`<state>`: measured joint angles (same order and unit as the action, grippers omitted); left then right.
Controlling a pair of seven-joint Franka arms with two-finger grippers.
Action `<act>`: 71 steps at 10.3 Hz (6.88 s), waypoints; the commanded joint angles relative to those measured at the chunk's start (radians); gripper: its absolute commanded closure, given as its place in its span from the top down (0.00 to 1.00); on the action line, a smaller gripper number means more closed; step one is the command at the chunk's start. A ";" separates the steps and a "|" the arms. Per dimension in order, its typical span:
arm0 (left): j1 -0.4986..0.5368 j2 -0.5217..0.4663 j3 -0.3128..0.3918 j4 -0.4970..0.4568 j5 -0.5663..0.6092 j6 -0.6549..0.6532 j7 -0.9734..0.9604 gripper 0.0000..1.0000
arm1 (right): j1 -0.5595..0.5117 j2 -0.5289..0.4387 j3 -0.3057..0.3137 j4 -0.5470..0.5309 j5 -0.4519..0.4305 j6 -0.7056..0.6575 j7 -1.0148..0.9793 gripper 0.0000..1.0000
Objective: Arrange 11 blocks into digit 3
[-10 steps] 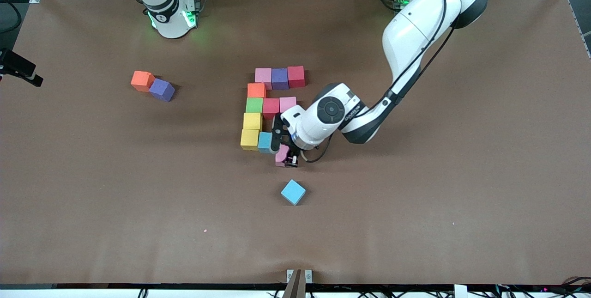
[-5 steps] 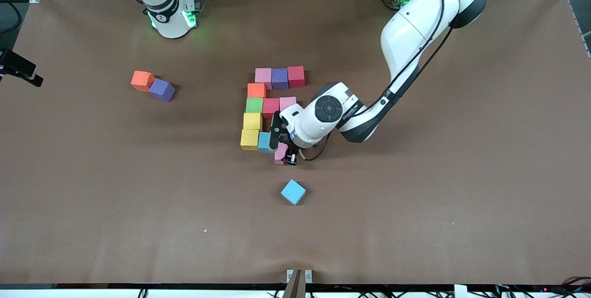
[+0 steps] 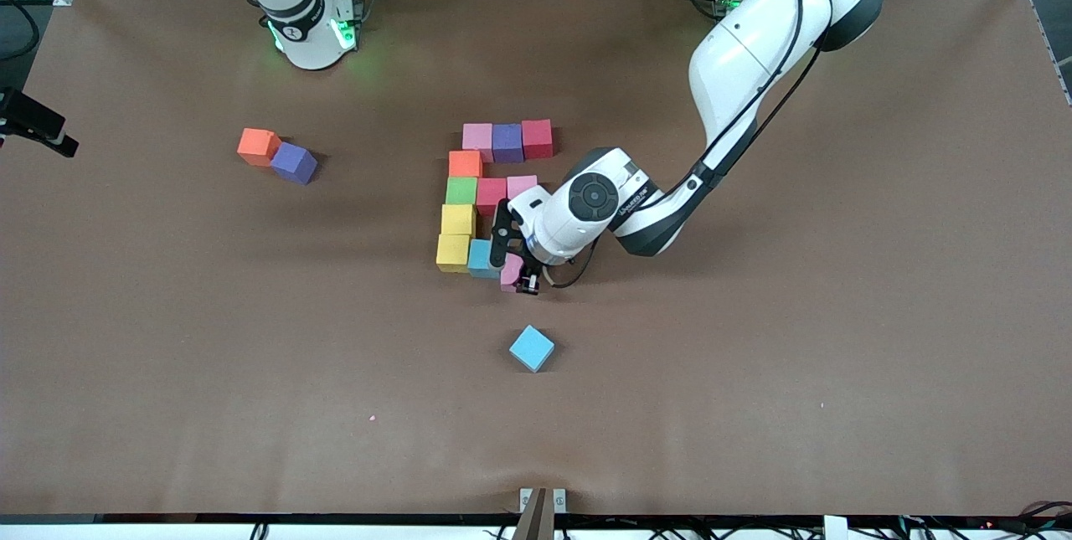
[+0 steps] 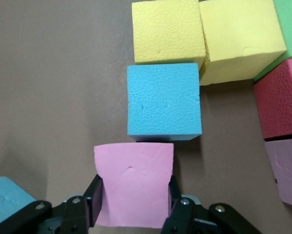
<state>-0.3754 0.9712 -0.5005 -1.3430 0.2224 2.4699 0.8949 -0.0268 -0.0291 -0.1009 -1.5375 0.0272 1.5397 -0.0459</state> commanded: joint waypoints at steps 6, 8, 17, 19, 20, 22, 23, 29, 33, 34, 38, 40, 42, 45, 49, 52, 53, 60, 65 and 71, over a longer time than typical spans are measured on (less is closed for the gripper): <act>-0.014 -0.054 0.007 -0.079 -0.018 -0.006 -0.039 0.25 | -0.018 0.001 0.012 0.004 0.000 0.002 -0.008 1.00; -0.013 -0.062 0.008 -0.085 -0.018 -0.006 -0.036 0.29 | -0.018 0.001 0.012 0.004 0.000 0.006 -0.008 1.00; -0.013 -0.080 0.007 -0.111 -0.018 -0.006 -0.099 0.29 | -0.018 0.001 0.012 0.004 0.000 0.007 -0.008 1.00; -0.016 -0.078 0.008 -0.108 -0.018 -0.006 -0.106 0.29 | -0.018 0.001 0.012 0.004 0.000 0.007 -0.008 1.00; -0.017 -0.077 0.008 -0.108 -0.018 -0.005 -0.108 0.29 | -0.018 0.000 0.012 0.005 0.000 0.007 -0.006 1.00; -0.017 -0.077 0.008 -0.108 -0.018 -0.005 -0.108 0.29 | -0.018 0.001 0.012 0.004 0.000 0.007 -0.008 1.00; -0.023 -0.077 0.008 -0.108 -0.018 -0.005 -0.109 0.29 | -0.018 0.001 0.012 0.004 0.000 0.007 -0.008 1.00; -0.023 -0.074 0.011 -0.104 -0.017 0.001 -0.108 0.41 | -0.019 0.001 0.012 0.004 0.000 0.007 -0.008 1.00; -0.023 -0.074 0.014 -0.102 -0.017 0.001 -0.105 0.50 | -0.019 0.001 0.012 0.004 0.000 0.007 -0.008 1.00; -0.025 -0.074 0.014 -0.102 -0.017 0.003 -0.105 0.54 | -0.019 0.001 0.012 0.004 0.000 0.007 -0.008 1.00; -0.022 -0.072 0.014 -0.102 0.043 0.003 -0.111 0.75 | -0.018 0.001 0.012 0.004 0.000 0.007 -0.006 1.00; -0.023 -0.071 0.014 -0.101 0.043 0.003 -0.111 1.00 | -0.019 0.001 0.012 0.004 0.000 0.007 -0.006 1.00; -0.023 -0.078 0.014 -0.101 0.035 0.001 -0.149 1.00 | -0.019 0.000 0.012 0.004 0.000 0.005 -0.006 1.00; -0.019 -0.153 0.005 -0.099 0.029 -0.113 -0.232 1.00 | -0.018 0.000 0.012 0.005 0.000 0.005 -0.006 1.00; 0.054 -0.385 -0.001 -0.099 -0.076 -0.423 -0.344 1.00 | -0.018 0.000 0.012 0.005 0.000 0.005 -0.008 1.00; 0.142 -0.501 -0.003 -0.097 -0.135 -0.538 -0.480 1.00 | -0.016 -0.002 0.013 0.004 0.002 -0.004 -0.006 1.00; 0.153 -0.547 -0.001 -0.096 -0.152 -0.571 -0.570 1.00 | -0.012 -0.003 0.015 0.004 0.002 -0.004 -0.006 1.00; 0.254 -0.793 0.037 -0.087 -0.156 -0.741 -1.143 1.00 | 0.028 -0.012 0.020 0.004 -0.043 -0.010 -0.009 1.00; 0.374 -0.894 0.167 -0.058 -0.280 -0.853 -1.165 1.00 | 0.025 -0.012 0.020 0.005 -0.036 -0.023 -0.097 1.00; 0.355 -0.973 0.400 -0.062 -0.359 -0.966 -1.157 1.00 | 0.022 -0.011 0.017 0.005 -0.032 -0.021 -0.092 1.00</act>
<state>-0.0074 0.0284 -0.1467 -1.3877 -0.0889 1.5316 -0.2659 -0.0046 -0.0322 -0.0834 -1.5350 0.0003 1.5290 -0.1254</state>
